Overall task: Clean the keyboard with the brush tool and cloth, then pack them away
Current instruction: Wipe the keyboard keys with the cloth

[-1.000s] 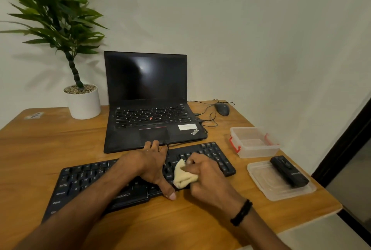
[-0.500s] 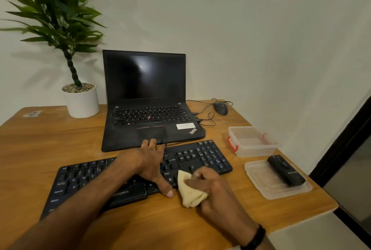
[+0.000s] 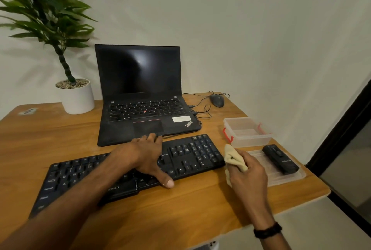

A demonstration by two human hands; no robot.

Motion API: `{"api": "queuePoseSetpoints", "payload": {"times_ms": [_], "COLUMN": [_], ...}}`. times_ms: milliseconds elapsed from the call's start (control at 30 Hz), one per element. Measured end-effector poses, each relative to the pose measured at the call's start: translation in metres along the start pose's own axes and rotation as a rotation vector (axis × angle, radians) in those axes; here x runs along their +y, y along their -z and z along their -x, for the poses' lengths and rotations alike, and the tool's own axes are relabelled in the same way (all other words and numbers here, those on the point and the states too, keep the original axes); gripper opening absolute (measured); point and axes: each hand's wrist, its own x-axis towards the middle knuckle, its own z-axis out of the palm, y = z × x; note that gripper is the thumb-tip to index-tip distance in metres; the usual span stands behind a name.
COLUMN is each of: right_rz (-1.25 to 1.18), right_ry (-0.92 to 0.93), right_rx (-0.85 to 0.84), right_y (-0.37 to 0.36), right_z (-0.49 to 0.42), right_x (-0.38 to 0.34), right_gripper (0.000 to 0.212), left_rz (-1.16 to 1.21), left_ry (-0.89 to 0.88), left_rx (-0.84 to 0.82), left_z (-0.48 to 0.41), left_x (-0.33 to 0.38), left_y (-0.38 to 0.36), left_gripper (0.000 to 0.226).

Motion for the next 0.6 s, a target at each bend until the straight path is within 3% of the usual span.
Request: {"api": "queuePoseSetpoints", "payload": {"times_ms": [133, 267, 400, 533, 600], "right_rz": [0.268, 0.472, 0.49, 0.367, 0.418], "right_ry": [0.048, 0.065, 0.121, 0.386, 0.364], "right_rx": [0.037, -0.038, -0.179, -0.545, -0.492], "right_y": [-0.002, -0.019, -0.034, -0.018, -0.011], "right_z": [-0.018, -0.027, -0.034, -0.031, -0.043], "right_x": [-0.005, -0.01, -0.023, -0.023, -0.013], "right_gripper": [0.035, 0.035, 0.034, 0.034, 0.039], "left_rz": [0.03, -0.021, -0.056, -0.057, -0.061], "left_ry": [-0.064, -0.057, -0.069, -0.083, -0.088], "left_rx": [0.094, 0.109, 0.132, 0.141, 0.136], "left_z": [-0.003, -0.005, -0.007, -0.011, -0.012], "left_x": [0.018, 0.023, 0.024, 0.024, 0.023], "left_y": [-0.003, -0.009, -0.011, -0.013, -0.014], "left_gripper": [0.146, 0.142, 0.141, 0.143, 0.143]}}
